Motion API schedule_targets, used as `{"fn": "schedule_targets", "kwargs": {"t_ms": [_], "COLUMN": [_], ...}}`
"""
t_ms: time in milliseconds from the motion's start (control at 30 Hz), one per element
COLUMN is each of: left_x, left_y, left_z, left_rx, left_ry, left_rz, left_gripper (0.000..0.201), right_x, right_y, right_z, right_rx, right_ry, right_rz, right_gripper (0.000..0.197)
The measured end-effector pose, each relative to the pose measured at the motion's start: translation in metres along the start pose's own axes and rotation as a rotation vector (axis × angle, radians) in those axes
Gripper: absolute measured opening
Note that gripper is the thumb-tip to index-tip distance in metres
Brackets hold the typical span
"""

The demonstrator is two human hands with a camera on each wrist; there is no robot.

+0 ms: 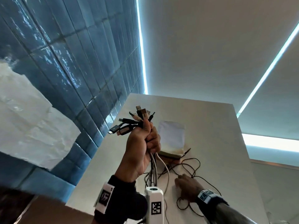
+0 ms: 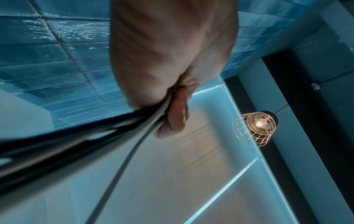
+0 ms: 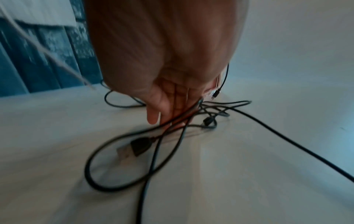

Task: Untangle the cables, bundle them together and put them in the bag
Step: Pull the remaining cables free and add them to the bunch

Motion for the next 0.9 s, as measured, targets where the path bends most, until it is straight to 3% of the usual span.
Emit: {"fn": "schedule_targets", "kwargs": {"t_ms": [233,367,433,500,567,600,700,800,900], "left_x": [-0.003,0.002,0.007,0.009,0.008,0.006,-0.001,-0.007,-0.008], "left_y": [0.005,0.005,0.005,0.006,0.007,0.007,0.008,0.009,0.009], "left_z": [0.004,0.002,0.003,0.005,0.008,0.01,0.013,0.014,0.014], "left_rx": [0.008,-0.008,-0.014,-0.025,-0.039,-0.044,-0.075,-0.127,-0.122], "left_ry": [0.029,0.086,0.131,0.185,0.257,0.292,0.407,0.569,0.643], "left_rz": [0.012,-0.026,-0.065,-0.088,-0.086,-0.08,-0.046,0.004,-0.009], "left_gripper": [0.033,0.034,0.034,0.038,0.04,0.039,0.031,0.026,0.042], "right_x": [-0.017,-0.02,0.005,0.047,0.097,0.122,0.193,0.237,0.246], "right_y": [-0.011,-0.012,-0.014,-0.022,-0.035,-0.042,-0.065,-0.089,-0.094], "right_z": [-0.006,-0.019,-0.02,-0.017,-0.011,-0.004,0.035,0.065,0.078], "right_rx": [0.111,0.031,-0.013,-0.033,-0.073,-0.059,0.182,0.338,0.349], "right_ry": [-0.115,0.015,0.174,0.449,0.759,0.922,1.297,1.246,1.289], "right_rz": [-0.006,-0.063,-0.211,-0.474,-0.713,-0.763,-0.729,-0.796,-0.8], "right_gripper": [0.035,0.023,0.011,0.007,0.014,0.017,0.021,0.006,0.017]}}
Point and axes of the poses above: each hand's wrist, its own y-axis towards the middle knuckle, its own x-axis out of the back of the hand, z = x × y, the point moved 6 cm from there along y, towards the middle knuckle
